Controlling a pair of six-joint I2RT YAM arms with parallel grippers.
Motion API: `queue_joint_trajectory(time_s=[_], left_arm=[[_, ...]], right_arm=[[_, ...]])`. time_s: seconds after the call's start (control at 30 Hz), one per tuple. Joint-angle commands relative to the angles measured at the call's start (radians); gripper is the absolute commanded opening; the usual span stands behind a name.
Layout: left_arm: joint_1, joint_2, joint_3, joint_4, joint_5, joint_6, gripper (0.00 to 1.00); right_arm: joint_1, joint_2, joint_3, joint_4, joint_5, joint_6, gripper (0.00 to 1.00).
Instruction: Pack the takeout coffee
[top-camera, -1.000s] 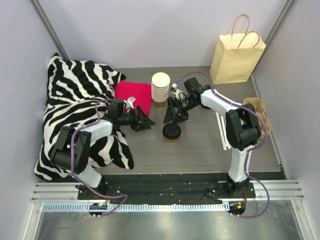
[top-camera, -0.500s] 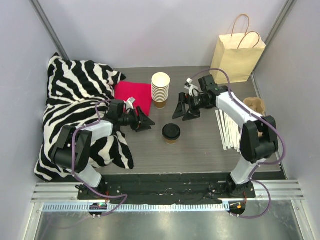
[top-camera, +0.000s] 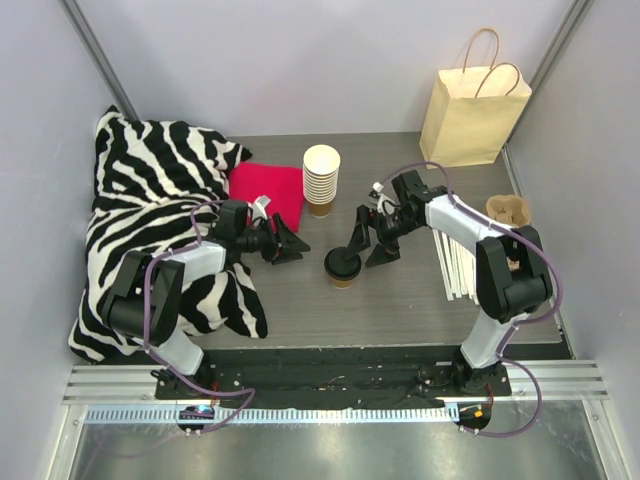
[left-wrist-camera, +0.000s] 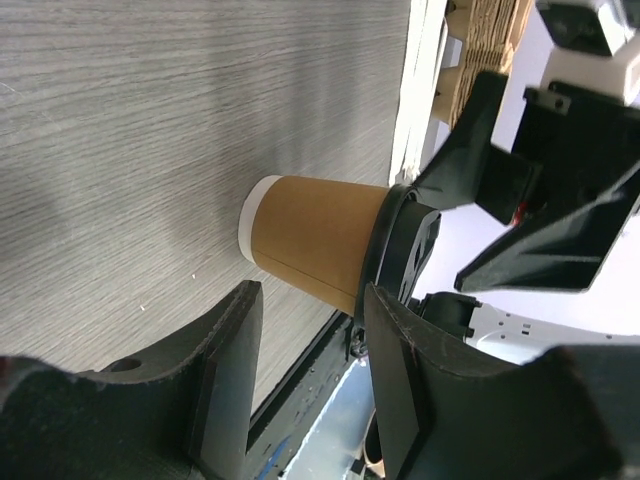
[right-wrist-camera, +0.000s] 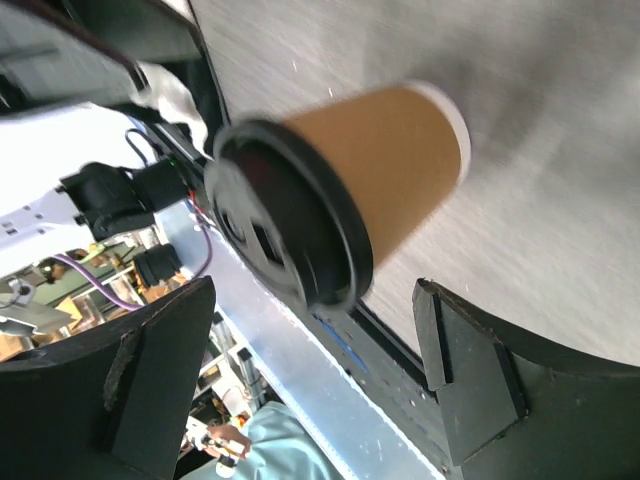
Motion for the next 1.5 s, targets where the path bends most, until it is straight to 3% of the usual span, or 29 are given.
queue_joint_trajectory(time_s=[0.0,0.6,0.9,1.1,1.13,1.23,1.27,1.37,1.47], left_arm=[[0.010,-0.040,-0.006,0.004,0.012,0.023,0.48],[0.024,-0.060,-0.061,-0.013,0.021,0.019,0.32],[0.004,-0.044,-0.037,0.024,0.026,-0.012,0.26],[0.011,-0.194,0.022,-0.138,-0.021,0.144,0.24],[0.010,-0.222,0.035,-0.202,-0.032,0.181,0.23],[-0.030,-0.312,0.085,-0.380,-0.116,0.350,0.23],[-0.045,-0.340,0.095,-0.416,-0.162,0.428,0.23],[-0.125,-0.362,0.134,-0.499,-0.250,0.523,0.21],[-0.209,-0.353,0.175,-0.545,-0.356,0.597,0.18]], right_arm=[[0.031,0.046,0.111,0.062,-0.063,0.051,0.89],[0.119,0.205,0.300,0.237,-0.100,0.186,0.88],[0.022,0.125,0.296,0.136,-0.004,0.050,0.87],[0.013,0.065,0.316,0.070,0.039,-0.025,0.82],[0.013,0.057,0.311,0.068,0.037,-0.025,0.80],[0.024,0.024,0.279,0.091,0.020,0.002,0.60],[0.033,0.013,0.262,0.099,0.017,0.008,0.48],[0.065,0.002,0.239,0.120,0.022,0.027,0.27],[0.103,0.004,0.221,0.129,0.032,0.035,0.15]])
